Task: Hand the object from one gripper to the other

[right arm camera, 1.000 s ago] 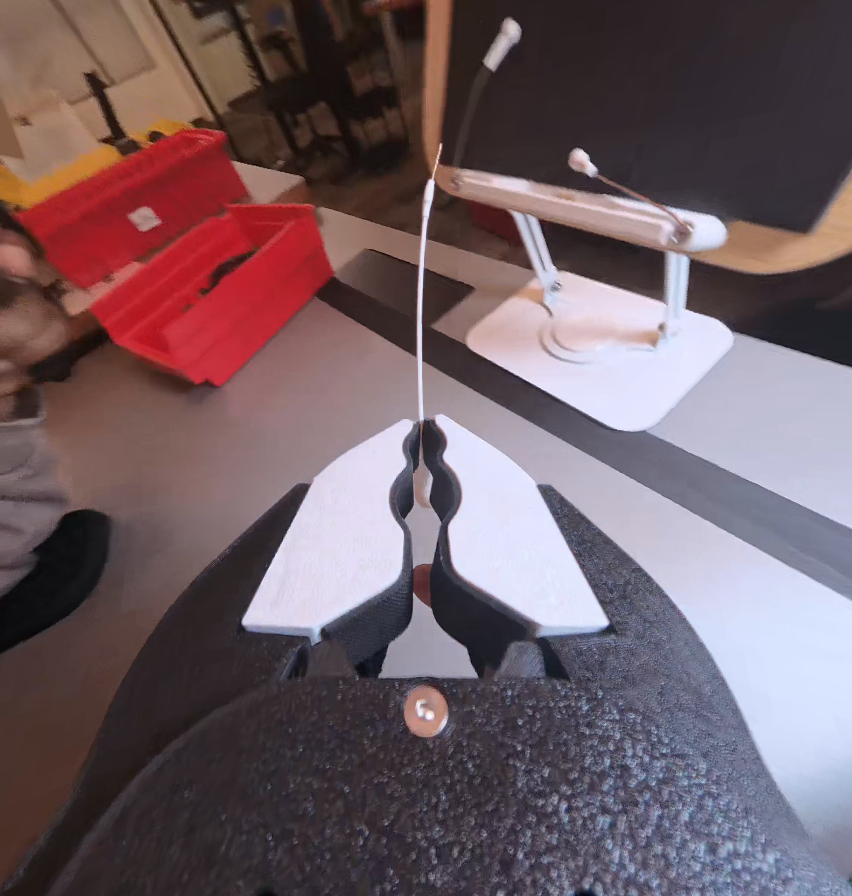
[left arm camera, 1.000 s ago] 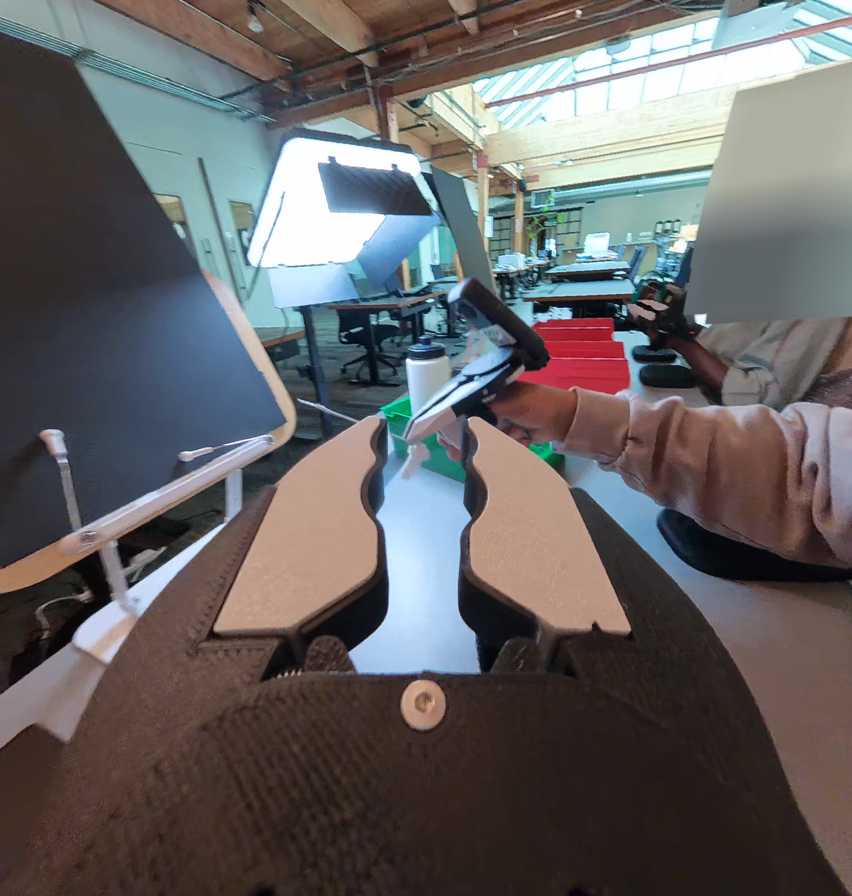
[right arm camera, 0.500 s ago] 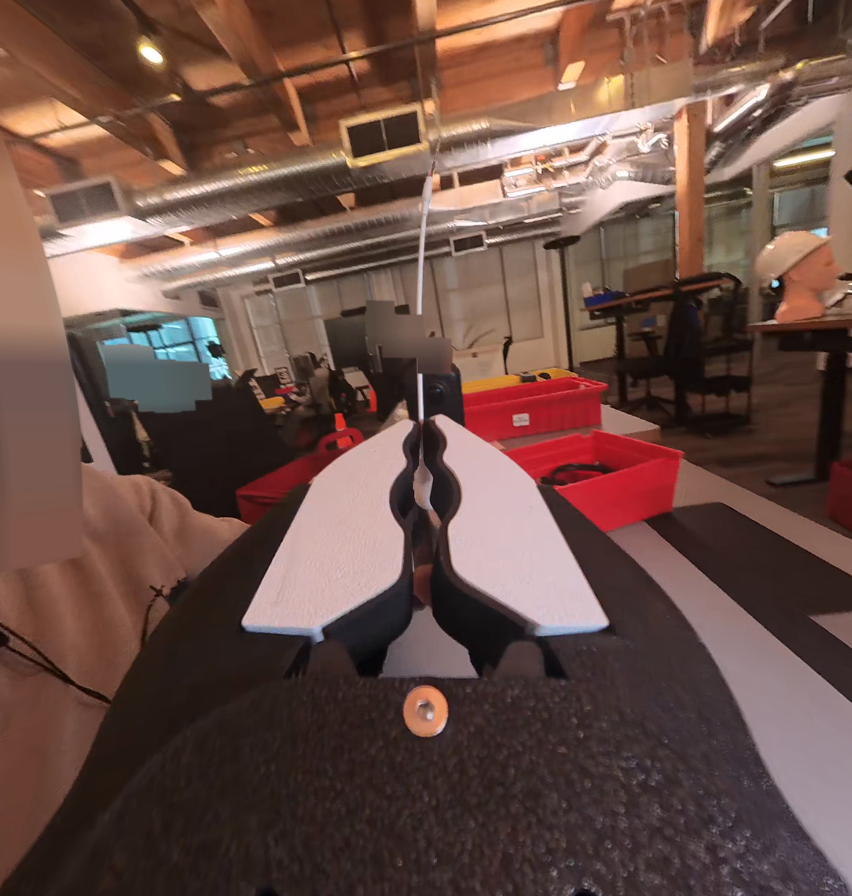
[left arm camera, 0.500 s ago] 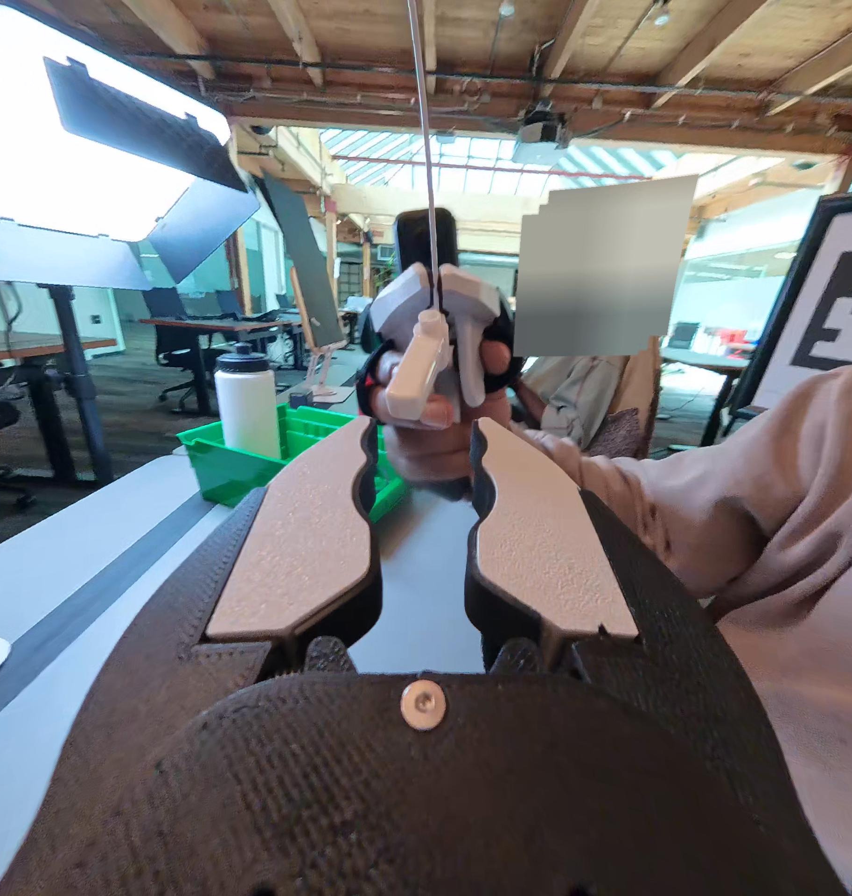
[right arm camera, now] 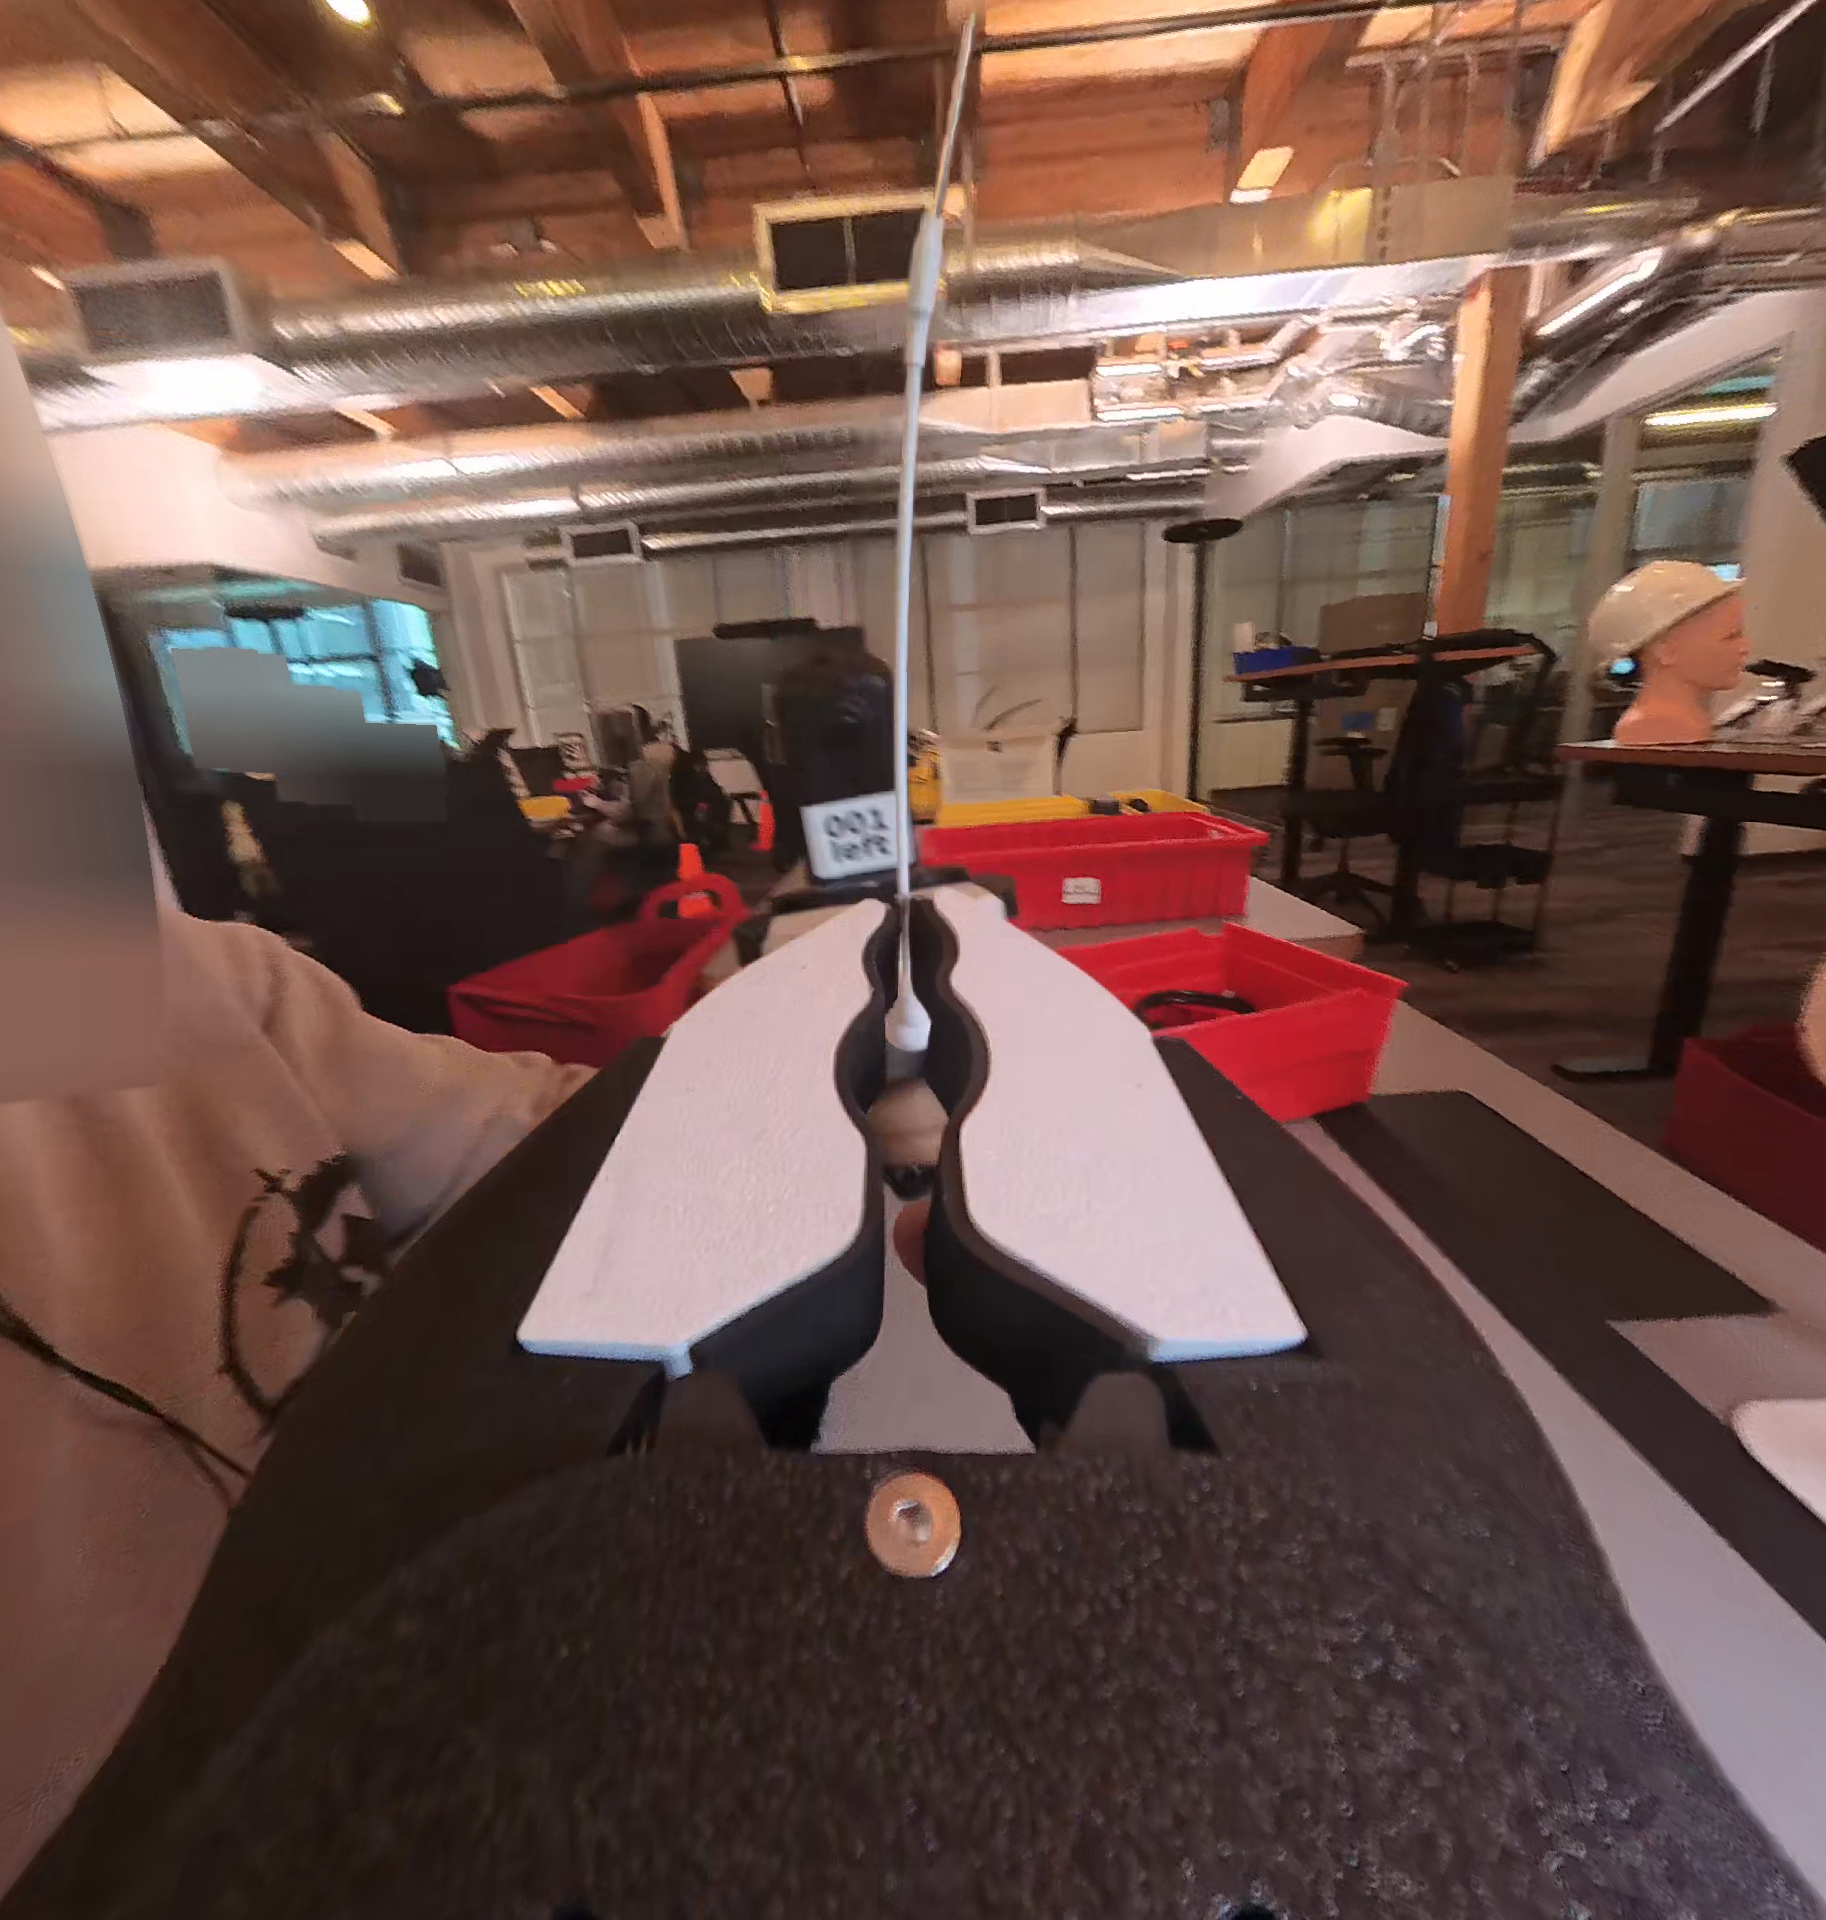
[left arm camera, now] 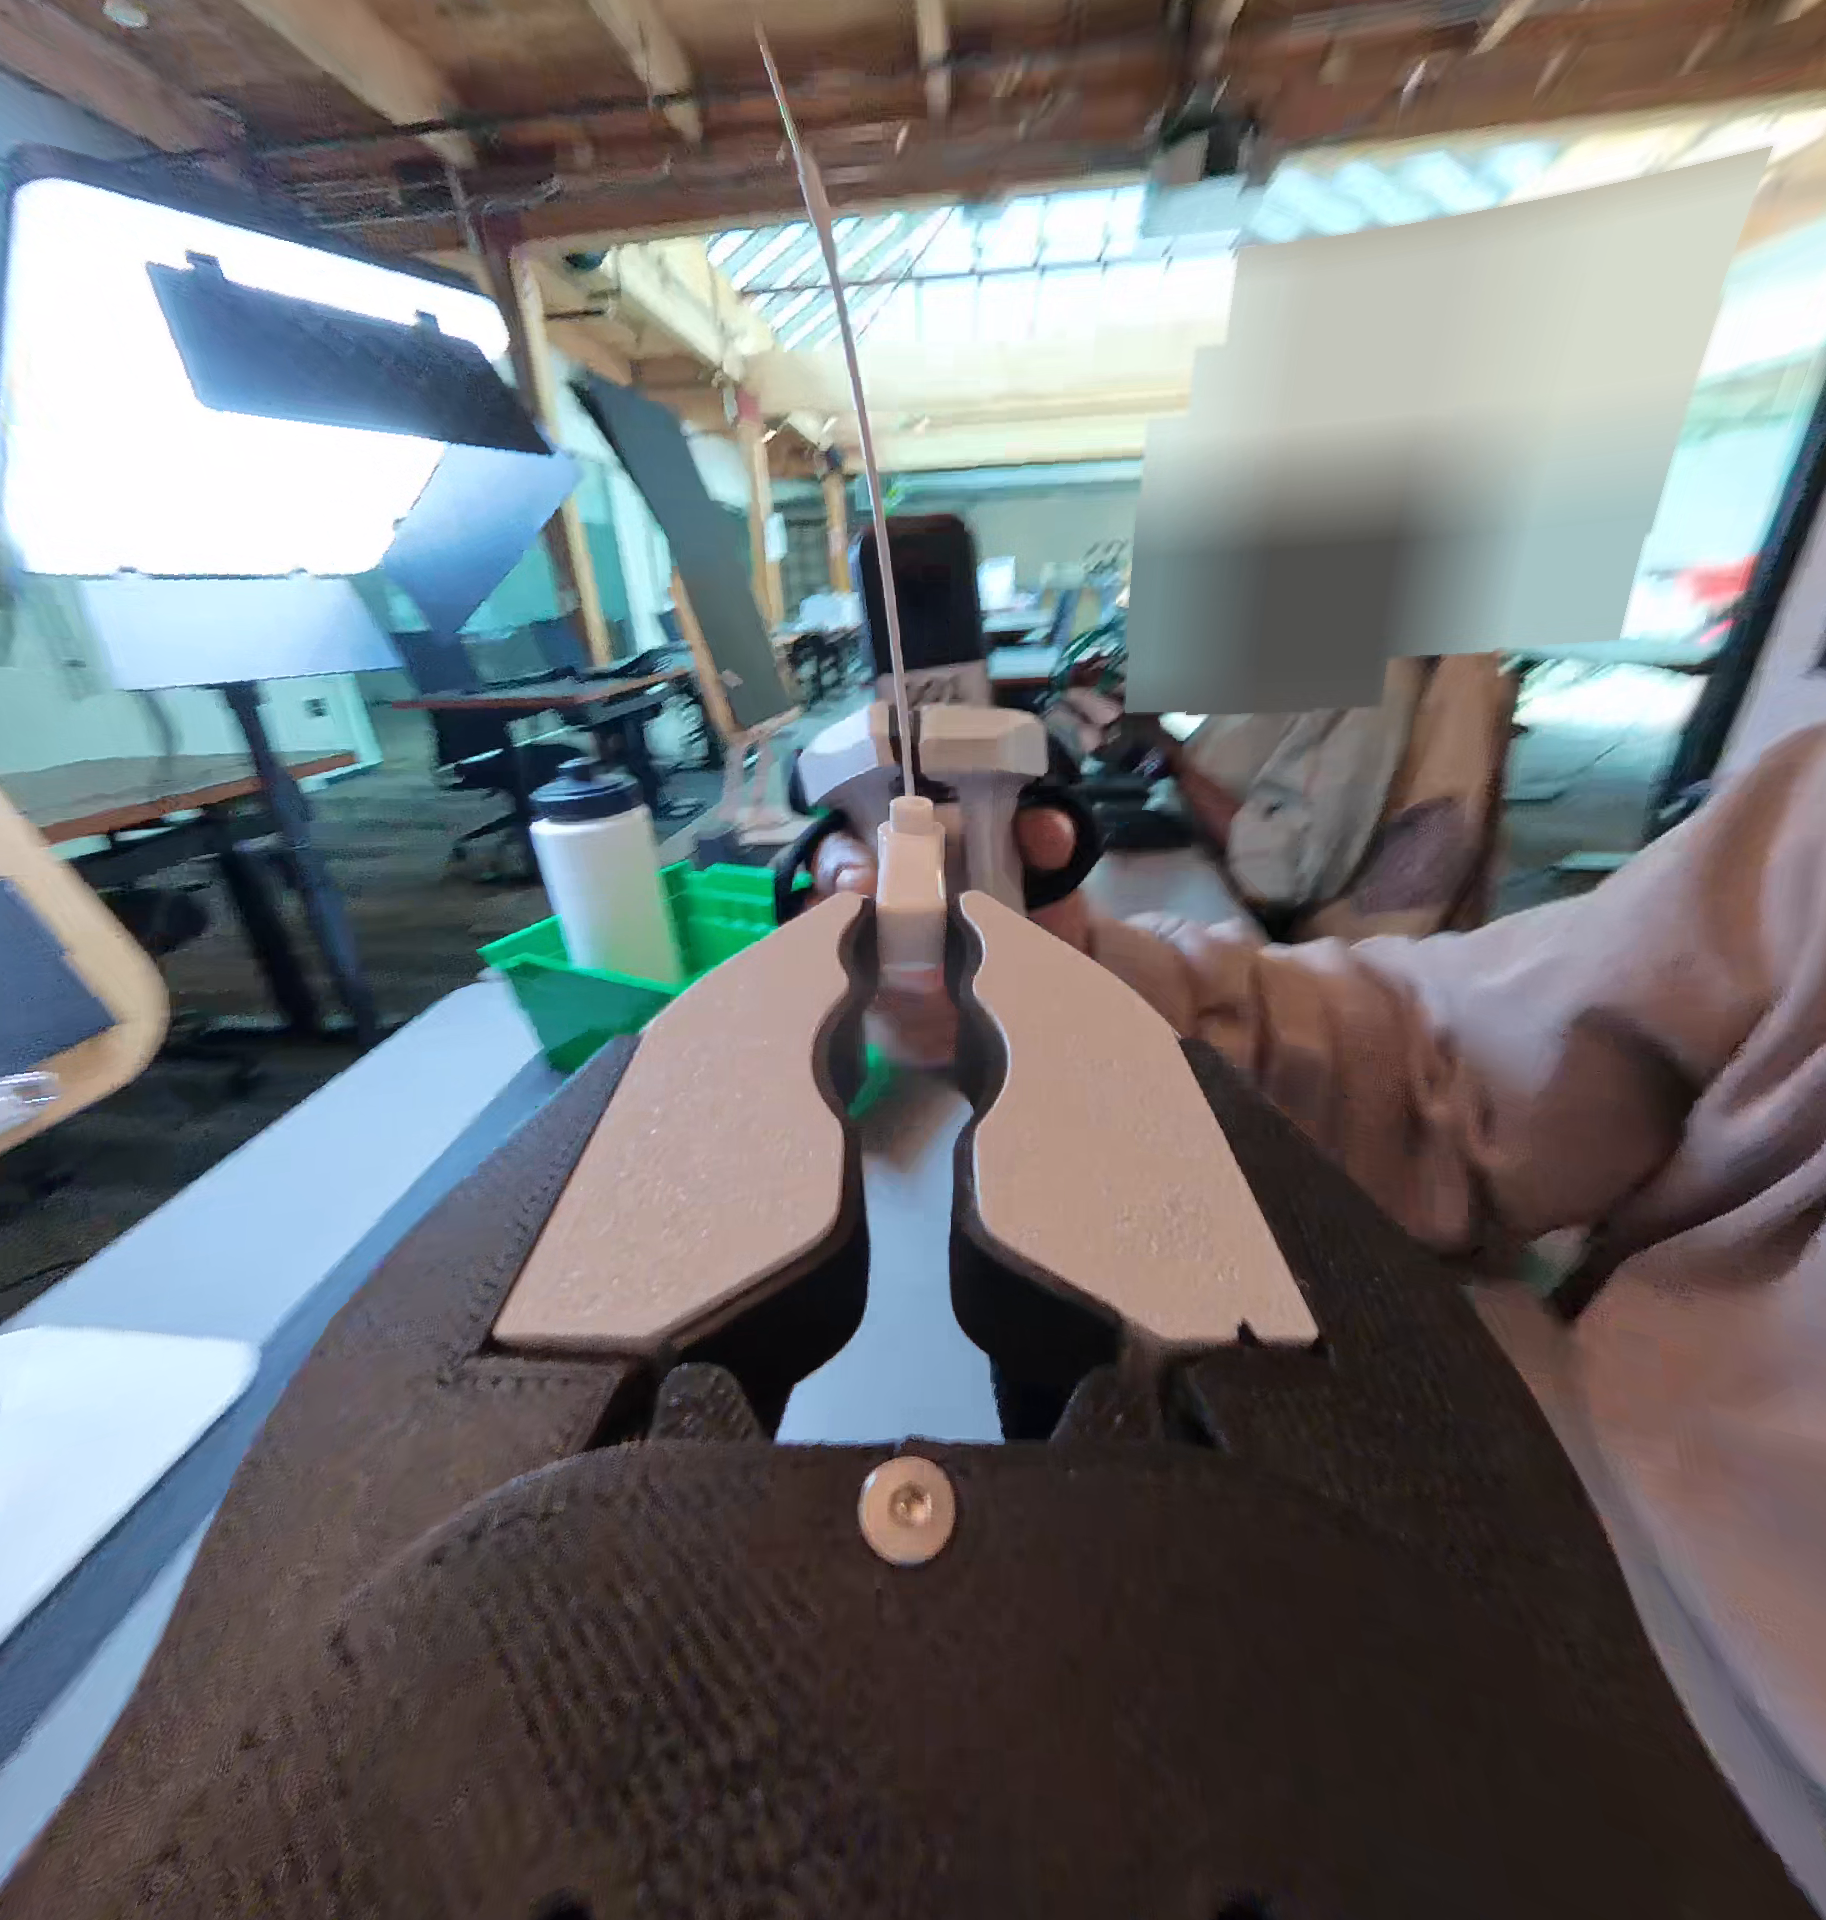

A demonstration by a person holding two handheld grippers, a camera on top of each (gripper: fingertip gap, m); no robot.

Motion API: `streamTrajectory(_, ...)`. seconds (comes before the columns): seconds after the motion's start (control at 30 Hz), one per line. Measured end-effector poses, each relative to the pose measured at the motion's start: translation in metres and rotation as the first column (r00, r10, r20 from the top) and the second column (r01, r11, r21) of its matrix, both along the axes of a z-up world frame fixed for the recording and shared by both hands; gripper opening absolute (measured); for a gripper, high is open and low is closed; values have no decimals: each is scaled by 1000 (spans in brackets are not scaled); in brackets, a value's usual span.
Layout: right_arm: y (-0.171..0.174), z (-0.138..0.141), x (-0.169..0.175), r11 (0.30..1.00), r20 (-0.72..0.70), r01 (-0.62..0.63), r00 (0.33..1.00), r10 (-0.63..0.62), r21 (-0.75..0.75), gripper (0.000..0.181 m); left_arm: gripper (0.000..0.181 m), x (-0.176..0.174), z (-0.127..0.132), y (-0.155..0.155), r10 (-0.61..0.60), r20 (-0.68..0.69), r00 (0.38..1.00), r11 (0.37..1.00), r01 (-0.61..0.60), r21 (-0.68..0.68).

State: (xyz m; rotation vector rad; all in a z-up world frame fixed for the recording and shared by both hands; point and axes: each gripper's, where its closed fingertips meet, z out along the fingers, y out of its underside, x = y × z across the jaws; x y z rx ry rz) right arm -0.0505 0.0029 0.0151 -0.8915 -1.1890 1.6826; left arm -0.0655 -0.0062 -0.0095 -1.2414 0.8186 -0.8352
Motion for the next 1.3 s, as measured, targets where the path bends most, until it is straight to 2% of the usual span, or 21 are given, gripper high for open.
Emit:
streamTrajectory(0.07,9,-1,3,992,40,94,994,-97,80,11,12,-10,-3,4,114,-130,985,992,-106,65)
streamTrajectory(0.13,13,-2,9,978,82,134,985,-148,158,20,12,-21,-2,6,221,-235,946,969,-187,159)
streamTrajectory(0.27,21,10,30,935,83,222,964,-254,275,25,12,-44,-2,12,444,-388,808,879,-309,363)
streamTrajectory(0.37,23,19,43,905,59,273,950,-308,326,23,12,-47,-7,9,525,-462,715,815,-267,514)
streamTrajectory(0.43,22,18,47,894,62,276,947,-317,353,19,12,-39,-8,1,533,-466,706,781,-199,592)
streamTrajectory(0.53,20,11,48,927,94,195,967,-236,320,17,12,-23,-8,-8,522,-463,716,755,-136,641)
streamTrajectory(0.63,15,4,48,976,127,64,988,-92,210,17,12,-12,-9,-14,549,-472,689,718,-100,689)
streamTrajectory(0.73,13,-2,41,997,161,-28,987,16,75,19,12,-4,-7,-18,610,-461,644,645,-66,761)
streamTrajectory(0.77,12,-5,38,997,186,-81,979,80,-4,25,12,-2,-6,-19,637,-446,628,609,-56,791)
streamTrajectory(0.8,9,-8,35,985,214,-149,963,165,-93,35,12,1,-5,-20,663,-435,610,576,-44,816)
streamTrajectory(0.87,8,-17,26,947,254,-209,929,270,-242,44,12,5,-5,-21,713,-415,565,512,-16,859)
streamTrajectory(1.0,2,-33,6,874,298,-242,873,385,-420,44,12,10,-8,-20,797,-373,475,400,48,915)
streamTrajectory(1.1,-6,-47,-5,844,343,-244,833,435,-478,38,14,9,-16,-12,853,-344,393,329,107,938)
streamTrajectory(1.2,-1,-48,-6,820,311,-251,837,451,-515,12,12,10,-26,-5,861,-357,362,331,134,934)
streamTrajectory(1.3,-1,-51,-5,831,319,-254,837,445,-494,12,12,11,-29,-4,855,-356,377,328,138,934)
